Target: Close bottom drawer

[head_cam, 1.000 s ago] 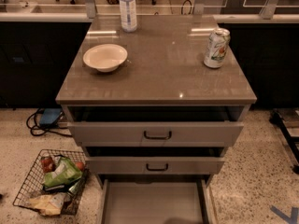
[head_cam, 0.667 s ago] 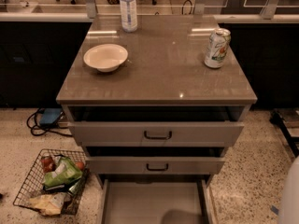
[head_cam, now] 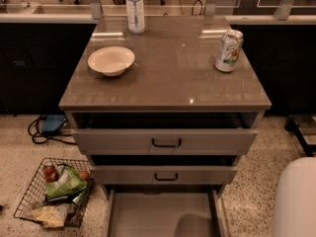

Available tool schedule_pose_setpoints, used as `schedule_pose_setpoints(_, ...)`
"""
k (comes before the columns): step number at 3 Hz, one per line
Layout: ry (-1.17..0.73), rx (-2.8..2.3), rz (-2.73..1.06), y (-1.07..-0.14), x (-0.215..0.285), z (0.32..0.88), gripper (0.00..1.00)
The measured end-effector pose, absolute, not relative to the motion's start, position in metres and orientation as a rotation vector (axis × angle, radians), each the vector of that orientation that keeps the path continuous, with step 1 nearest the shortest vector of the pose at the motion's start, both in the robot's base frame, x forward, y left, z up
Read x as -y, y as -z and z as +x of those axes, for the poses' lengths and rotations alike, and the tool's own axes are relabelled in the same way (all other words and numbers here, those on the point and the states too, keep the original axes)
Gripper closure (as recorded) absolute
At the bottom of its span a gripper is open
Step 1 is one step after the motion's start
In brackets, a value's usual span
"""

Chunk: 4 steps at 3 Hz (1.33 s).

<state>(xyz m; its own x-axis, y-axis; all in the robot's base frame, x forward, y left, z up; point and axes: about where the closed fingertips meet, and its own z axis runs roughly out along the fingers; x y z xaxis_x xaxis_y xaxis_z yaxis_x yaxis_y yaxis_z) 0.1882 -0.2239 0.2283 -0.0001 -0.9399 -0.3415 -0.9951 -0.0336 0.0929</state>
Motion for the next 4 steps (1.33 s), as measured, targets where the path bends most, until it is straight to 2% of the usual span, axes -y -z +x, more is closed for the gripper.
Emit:
schedule_pose_setpoints(1, -0.460, -2.016, -2.014, -0.208, 0.208, 0.183, 1.00)
schedule_pose_setpoints(2, -0.460, -2.016, -2.014, -0.208, 0.208, 0.183, 1.00)
schedule_pose_setpoints(4, -0.507, -1.996, -1.968, -0.167, 0.170, 0.189, 1.00)
